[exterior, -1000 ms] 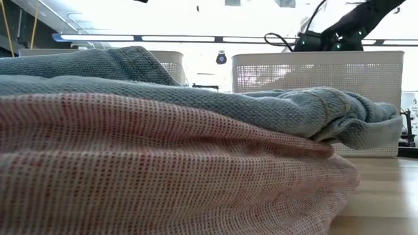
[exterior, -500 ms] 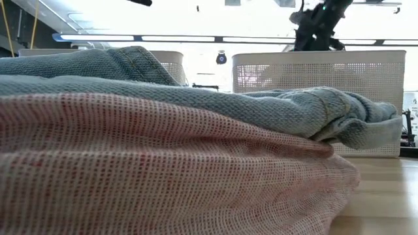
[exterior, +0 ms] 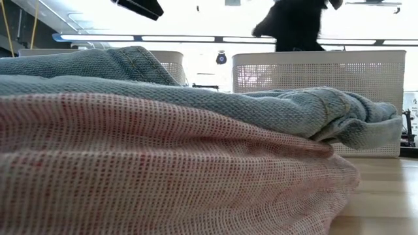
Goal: Sort clothes
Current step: Put the black boxer into the right white bin
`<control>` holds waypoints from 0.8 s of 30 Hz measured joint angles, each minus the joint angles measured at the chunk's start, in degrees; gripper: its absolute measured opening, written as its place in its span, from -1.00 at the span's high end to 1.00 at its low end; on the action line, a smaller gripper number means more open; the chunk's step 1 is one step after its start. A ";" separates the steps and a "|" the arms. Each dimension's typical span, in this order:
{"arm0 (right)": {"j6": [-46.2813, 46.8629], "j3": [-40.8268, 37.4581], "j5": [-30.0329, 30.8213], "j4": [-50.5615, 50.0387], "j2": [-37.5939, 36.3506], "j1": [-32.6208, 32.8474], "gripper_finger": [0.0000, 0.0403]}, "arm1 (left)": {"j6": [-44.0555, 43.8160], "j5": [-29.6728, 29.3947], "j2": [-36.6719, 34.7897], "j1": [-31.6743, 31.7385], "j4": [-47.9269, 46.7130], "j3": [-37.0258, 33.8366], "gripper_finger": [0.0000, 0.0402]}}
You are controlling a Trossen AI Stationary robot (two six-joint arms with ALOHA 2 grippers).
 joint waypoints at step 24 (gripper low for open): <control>-16.39 -13.82 -22.87 67.64 30.11 17.68 0.10 | 2.07 -6.51 -2.76 -12.45 -3.09 -0.02 -0.23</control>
